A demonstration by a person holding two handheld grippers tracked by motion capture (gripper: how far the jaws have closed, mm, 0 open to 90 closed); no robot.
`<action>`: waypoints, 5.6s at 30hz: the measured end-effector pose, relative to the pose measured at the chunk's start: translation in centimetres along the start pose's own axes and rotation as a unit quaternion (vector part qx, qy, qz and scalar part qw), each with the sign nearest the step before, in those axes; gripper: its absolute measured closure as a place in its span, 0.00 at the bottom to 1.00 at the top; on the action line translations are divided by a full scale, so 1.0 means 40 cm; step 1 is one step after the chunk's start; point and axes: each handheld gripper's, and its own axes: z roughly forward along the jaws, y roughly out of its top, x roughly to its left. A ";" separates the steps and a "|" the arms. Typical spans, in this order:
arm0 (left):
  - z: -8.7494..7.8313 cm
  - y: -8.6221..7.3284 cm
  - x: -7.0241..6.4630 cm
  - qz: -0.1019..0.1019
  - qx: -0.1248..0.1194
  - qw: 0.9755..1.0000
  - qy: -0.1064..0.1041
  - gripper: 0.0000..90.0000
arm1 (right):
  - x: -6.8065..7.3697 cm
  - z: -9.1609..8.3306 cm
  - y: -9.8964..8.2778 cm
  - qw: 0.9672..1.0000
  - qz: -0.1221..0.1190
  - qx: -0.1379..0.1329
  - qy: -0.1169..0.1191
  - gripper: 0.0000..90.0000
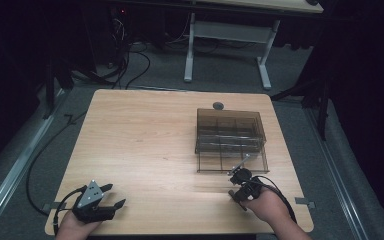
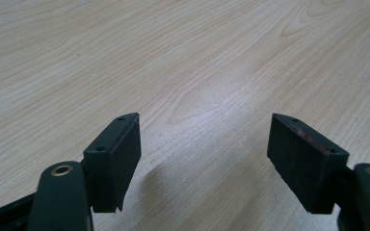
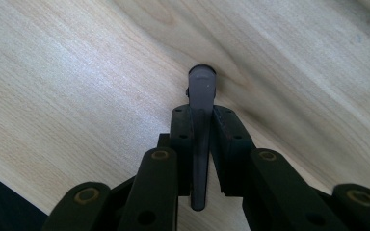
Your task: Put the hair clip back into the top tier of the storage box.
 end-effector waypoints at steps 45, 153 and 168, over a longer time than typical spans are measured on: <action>0.000 0.000 0.000 0.001 0.001 1.000 0.000 0.31 | -0.008 -0.071 -0.002 1.000 -0.001 -0.006 0.004 0.89; 0.001 0.001 0.002 -0.001 0.005 1.000 -0.003 0.31 | -0.076 -0.169 0.244 0.999 -0.043 -0.009 -0.021 0.90; 0.002 0.001 0.002 -0.002 0.005 1.000 -0.003 0.31 | -0.070 -0.167 0.246 0.999 -0.046 -0.004 -0.026 0.89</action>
